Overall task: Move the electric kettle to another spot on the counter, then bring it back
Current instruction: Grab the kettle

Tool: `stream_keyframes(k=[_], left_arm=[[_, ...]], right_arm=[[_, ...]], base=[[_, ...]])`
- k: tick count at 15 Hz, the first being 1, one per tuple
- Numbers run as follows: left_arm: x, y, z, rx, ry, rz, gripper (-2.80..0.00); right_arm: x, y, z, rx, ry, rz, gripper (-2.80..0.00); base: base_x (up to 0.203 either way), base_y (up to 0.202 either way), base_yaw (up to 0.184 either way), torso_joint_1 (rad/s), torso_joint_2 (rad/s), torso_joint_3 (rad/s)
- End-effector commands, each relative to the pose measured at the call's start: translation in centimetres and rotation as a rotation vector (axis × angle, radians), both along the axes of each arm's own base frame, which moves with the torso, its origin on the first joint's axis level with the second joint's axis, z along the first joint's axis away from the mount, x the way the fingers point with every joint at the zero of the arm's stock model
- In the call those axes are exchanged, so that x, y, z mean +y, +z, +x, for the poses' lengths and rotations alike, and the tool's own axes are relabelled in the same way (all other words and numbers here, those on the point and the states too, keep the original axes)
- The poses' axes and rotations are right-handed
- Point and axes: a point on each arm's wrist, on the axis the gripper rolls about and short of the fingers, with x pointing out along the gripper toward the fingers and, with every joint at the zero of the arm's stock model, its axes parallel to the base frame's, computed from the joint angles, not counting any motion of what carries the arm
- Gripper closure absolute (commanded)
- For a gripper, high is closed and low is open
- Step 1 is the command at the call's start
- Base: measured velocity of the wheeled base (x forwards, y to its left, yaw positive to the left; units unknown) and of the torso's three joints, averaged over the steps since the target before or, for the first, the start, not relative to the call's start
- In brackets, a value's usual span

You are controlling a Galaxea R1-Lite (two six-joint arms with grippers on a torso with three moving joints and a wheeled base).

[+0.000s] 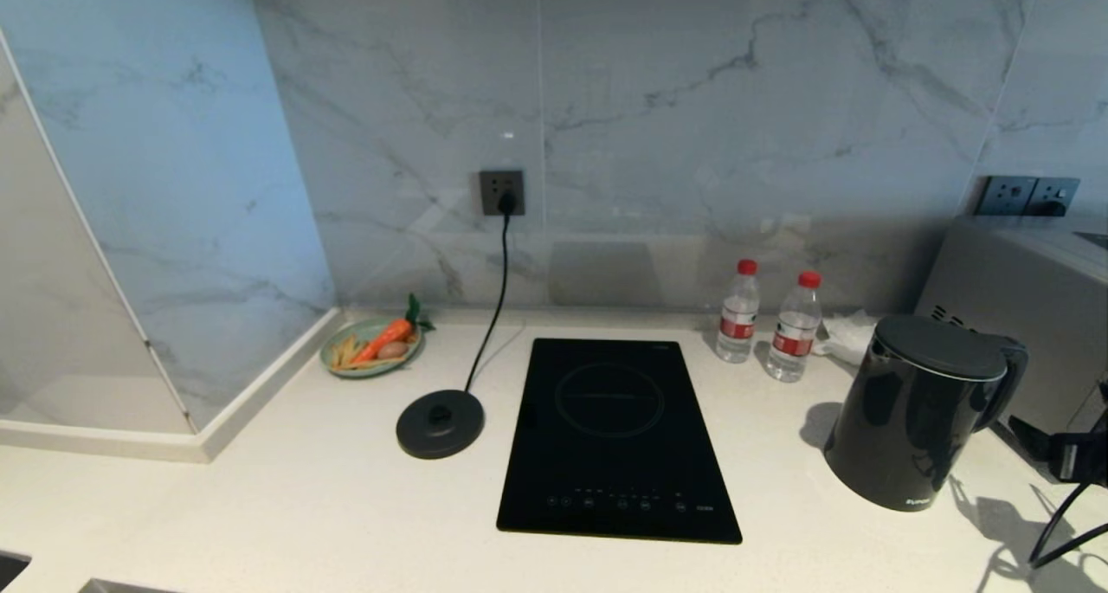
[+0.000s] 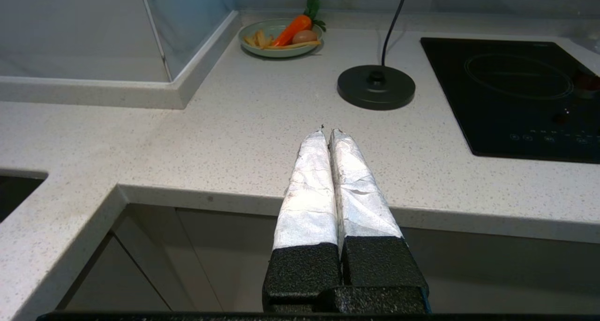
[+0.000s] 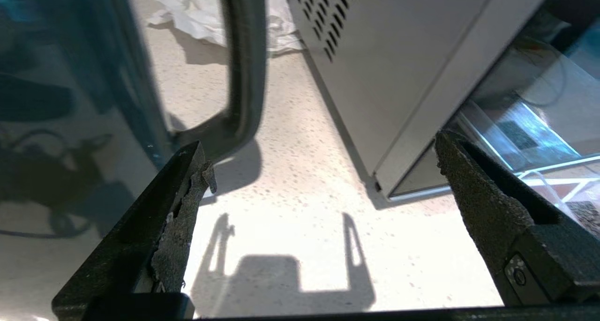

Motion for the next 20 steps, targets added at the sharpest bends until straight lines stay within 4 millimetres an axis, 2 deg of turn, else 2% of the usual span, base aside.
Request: stream_keyframes(k=[1, 8, 14, 20], left_arm=[[0.0, 0.0, 0.0, 0.000, 0.000, 0.001, 0.00], [0.0, 0.0, 0.0, 0.000, 0.000, 0.000, 0.00], [0.0, 0.0, 0.0, 0.000, 0.001, 0.000, 0.00], [0.0, 0.0, 0.0, 0.000, 0.001, 0.000, 0.00]], right_arm=[[-0.6, 0.3, 0.2, -0.022, -0.009, -0.022, -2.80], [-1.4, 1.0, 1.0, -0.064, 0.017, -0.051, -2.80], [-2.9, 2.1, 2.4, -0.107, 0.064, -0.057, -2.80], [-2.8, 1.3, 2.7, -0.078, 0.091, -0.022, -2.80]], base=[[0.000, 0.000, 0.000, 0.000, 0.00, 0.000], [0.000, 0.000, 0.000, 0.000, 0.00, 0.000], [0.000, 0.000, 0.000, 0.000, 0.00, 0.000], [0.000, 0.000, 0.000, 0.000, 0.00, 0.000]])
